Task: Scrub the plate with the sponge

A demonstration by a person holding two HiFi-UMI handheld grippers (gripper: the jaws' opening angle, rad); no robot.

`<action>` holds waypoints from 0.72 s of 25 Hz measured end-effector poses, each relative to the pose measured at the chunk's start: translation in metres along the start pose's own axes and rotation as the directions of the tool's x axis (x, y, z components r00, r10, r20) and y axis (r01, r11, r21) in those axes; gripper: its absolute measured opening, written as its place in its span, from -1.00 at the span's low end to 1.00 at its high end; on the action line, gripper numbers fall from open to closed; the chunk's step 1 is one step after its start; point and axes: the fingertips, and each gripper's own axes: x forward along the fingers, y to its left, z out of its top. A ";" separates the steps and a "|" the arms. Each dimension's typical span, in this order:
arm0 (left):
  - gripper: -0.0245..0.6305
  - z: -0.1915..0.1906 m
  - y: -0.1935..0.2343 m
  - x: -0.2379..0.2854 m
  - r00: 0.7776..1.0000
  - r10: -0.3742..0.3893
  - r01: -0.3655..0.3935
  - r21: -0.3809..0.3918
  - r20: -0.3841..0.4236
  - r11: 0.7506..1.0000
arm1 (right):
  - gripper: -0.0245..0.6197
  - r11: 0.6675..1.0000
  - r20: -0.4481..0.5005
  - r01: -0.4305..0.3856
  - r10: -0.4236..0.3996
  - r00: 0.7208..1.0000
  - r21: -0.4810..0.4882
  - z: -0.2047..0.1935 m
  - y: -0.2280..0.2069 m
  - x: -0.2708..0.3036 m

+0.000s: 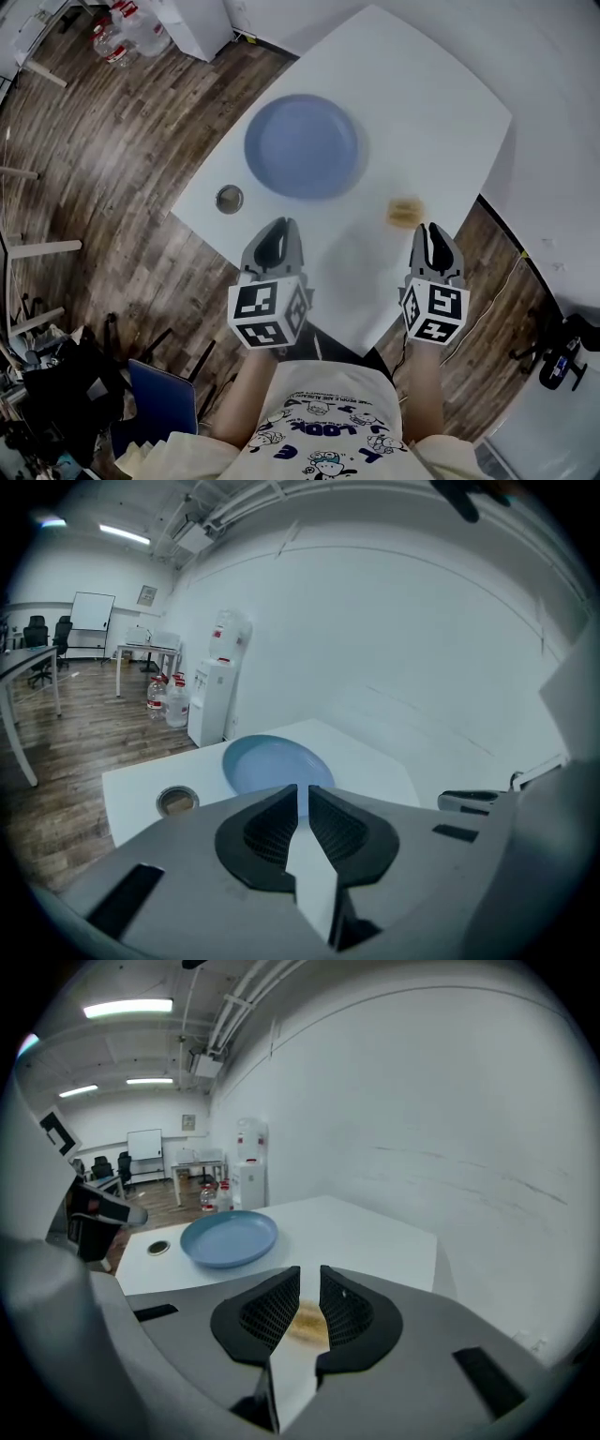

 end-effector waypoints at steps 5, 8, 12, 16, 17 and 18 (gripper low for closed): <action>-0.86 -0.008 -0.009 0.013 1.000 0.016 -0.016 -0.003 -0.026 1.000 | -0.79 0.990 -0.076 -0.091 0.083 0.994 -0.109 -0.018 -0.006 0.019; -0.86 -0.013 -0.012 0.016 0.999 0.022 -0.022 -0.022 -0.031 1.000 | -0.79 0.975 -0.116 -0.148 0.129 0.985 -0.167 -0.027 0.000 0.027; -0.86 -0.018 -0.014 0.022 0.999 0.028 -0.030 -0.030 -0.041 0.999 | -0.79 0.937 -0.186 -0.239 0.195 0.963 -0.256 -0.040 0.010 0.039; -0.86 -0.020 -0.015 0.026 0.998 0.035 -0.038 -0.059 -0.047 0.998 | -0.79 0.871 -0.265 -0.328 0.241 0.934 -0.365 -0.049 0.010 0.049; -0.86 -0.021 -0.015 0.027 0.998 0.036 -0.039 -0.063 -0.047 0.997 | -0.79 0.857 -0.282 -0.349 0.252 0.926 -0.379 -0.050 0.009 0.052; -0.86 -0.021 -0.015 0.029 0.998 0.038 -0.041 -0.065 -0.048 0.997 | -0.79 0.842 -0.300 -0.370 0.263 0.917 -0.392 -0.052 0.008 0.054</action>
